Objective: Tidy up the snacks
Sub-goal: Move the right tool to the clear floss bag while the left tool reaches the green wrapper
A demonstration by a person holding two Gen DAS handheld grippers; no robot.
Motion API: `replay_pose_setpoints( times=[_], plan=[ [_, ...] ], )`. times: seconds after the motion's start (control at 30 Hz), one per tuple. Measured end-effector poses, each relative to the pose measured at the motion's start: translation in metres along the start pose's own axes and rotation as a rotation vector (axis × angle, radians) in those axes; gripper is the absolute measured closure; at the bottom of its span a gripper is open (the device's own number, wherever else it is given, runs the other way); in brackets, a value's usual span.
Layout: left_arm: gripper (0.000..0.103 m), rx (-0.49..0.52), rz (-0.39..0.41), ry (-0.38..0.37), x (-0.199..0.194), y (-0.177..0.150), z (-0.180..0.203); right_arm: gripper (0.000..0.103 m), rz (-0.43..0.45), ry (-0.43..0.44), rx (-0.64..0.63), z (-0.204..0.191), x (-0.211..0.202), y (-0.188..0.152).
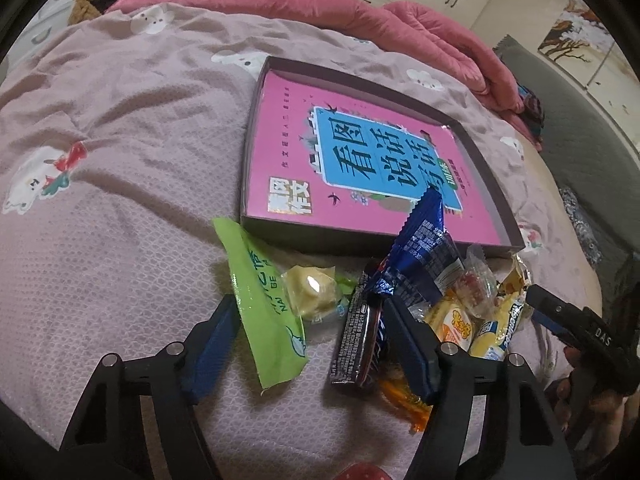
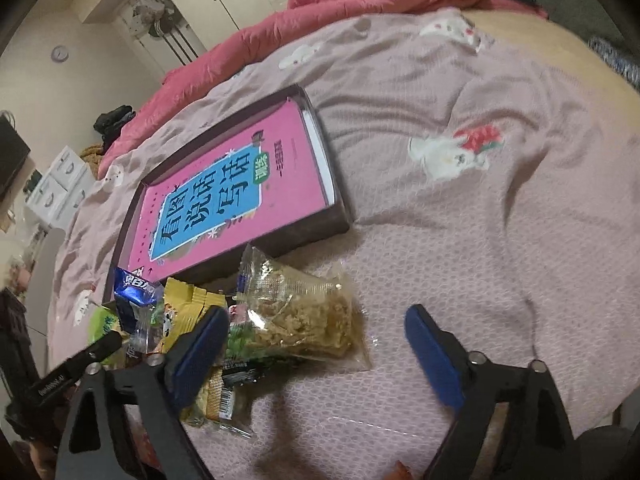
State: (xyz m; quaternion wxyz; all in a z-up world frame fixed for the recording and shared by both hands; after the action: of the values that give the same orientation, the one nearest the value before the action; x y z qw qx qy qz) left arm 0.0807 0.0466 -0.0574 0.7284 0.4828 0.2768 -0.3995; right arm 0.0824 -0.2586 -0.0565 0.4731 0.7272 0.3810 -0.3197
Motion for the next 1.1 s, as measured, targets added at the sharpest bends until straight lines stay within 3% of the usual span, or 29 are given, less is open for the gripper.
replay_pose_setpoints(
  times=[0.17, 0.23, 0.43, 0.63, 0.97, 1.1],
  plan=[
    [0.034, -0.018, 0.002, -0.025, 0.002, 0.003, -0.003, 0.024, -0.018, 0.032, 0.038, 0.006, 0.007, 0.002],
    [0.047, -0.020, -0.001, -0.037, 0.003, 0.003, -0.003, 0.025, -0.022, 0.034, 0.029, 0.005, 0.010, 0.003],
    [0.060, -0.046, -0.024, -0.078, 0.009, 0.005, -0.008, 0.029, -0.032, 0.053, 0.035, 0.004, 0.015, 0.007],
    [0.064, -0.100, -0.014, -0.129, 0.008, 0.008, -0.016, 0.032, -0.036, 0.056, 0.030, 0.004, 0.020, 0.011],
    [0.069, -0.067, -0.022, -0.091, 0.024, 0.014, -0.009, 0.036, -0.036, 0.047, 0.001, 0.000, 0.021, 0.009],
    [0.069, -0.061, -0.019, -0.089, 0.026, 0.015, -0.009, 0.045, -0.026, 0.046, -0.027, -0.005, 0.020, 0.009]
  ],
)
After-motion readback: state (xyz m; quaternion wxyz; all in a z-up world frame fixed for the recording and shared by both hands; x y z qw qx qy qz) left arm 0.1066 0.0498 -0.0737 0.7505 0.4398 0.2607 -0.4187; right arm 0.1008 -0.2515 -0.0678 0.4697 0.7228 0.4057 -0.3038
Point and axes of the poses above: each gripper's, at about its wrist camera, not at the fingertips, and x roughly the way its jaws point, z to its right, y to its top, the point moved 1 cm from there along x, roughly the way its jaws point, and after that the axes turned 4 degrees about -y, right-handed, at the moved point
